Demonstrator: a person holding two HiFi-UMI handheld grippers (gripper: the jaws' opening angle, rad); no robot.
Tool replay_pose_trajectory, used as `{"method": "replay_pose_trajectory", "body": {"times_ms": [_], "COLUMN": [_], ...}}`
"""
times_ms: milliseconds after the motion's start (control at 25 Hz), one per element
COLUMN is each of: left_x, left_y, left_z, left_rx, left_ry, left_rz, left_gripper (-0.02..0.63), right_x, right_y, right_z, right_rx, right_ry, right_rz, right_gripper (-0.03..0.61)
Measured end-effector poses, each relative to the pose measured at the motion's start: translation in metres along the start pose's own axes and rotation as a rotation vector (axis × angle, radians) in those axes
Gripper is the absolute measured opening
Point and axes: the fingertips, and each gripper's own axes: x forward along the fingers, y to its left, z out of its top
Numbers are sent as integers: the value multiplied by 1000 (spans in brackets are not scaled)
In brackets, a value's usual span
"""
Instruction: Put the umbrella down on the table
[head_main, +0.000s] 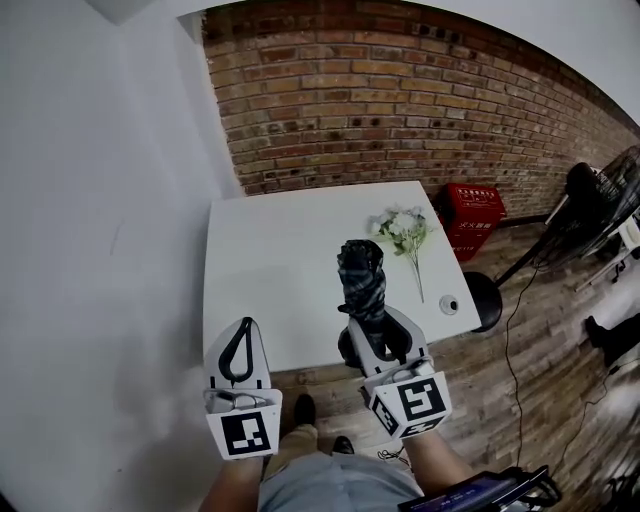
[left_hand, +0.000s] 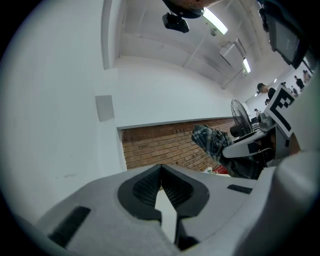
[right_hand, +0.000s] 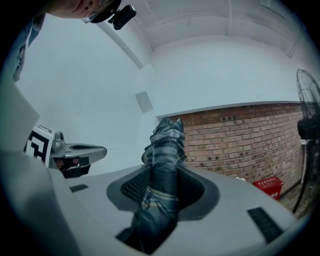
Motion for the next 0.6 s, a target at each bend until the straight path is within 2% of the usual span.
{"method": "replay_pose_trajectory", "body": {"times_ms": [400,600], "left_x": [42,63], "left_y": [29,46], "left_z": [-19,-41], "left_rx": [-4,-23], "left_ry": [13,56], "left_rz": [-13,-20], "left_gripper": [8,8], "right_x": [54,84], "right_y": [-4,-1], "right_z": [-9,-25], "right_rx": [-15,-5], "right_ry": [26,64], "right_rz": [-6,-5], "right_gripper": [153,153]}}
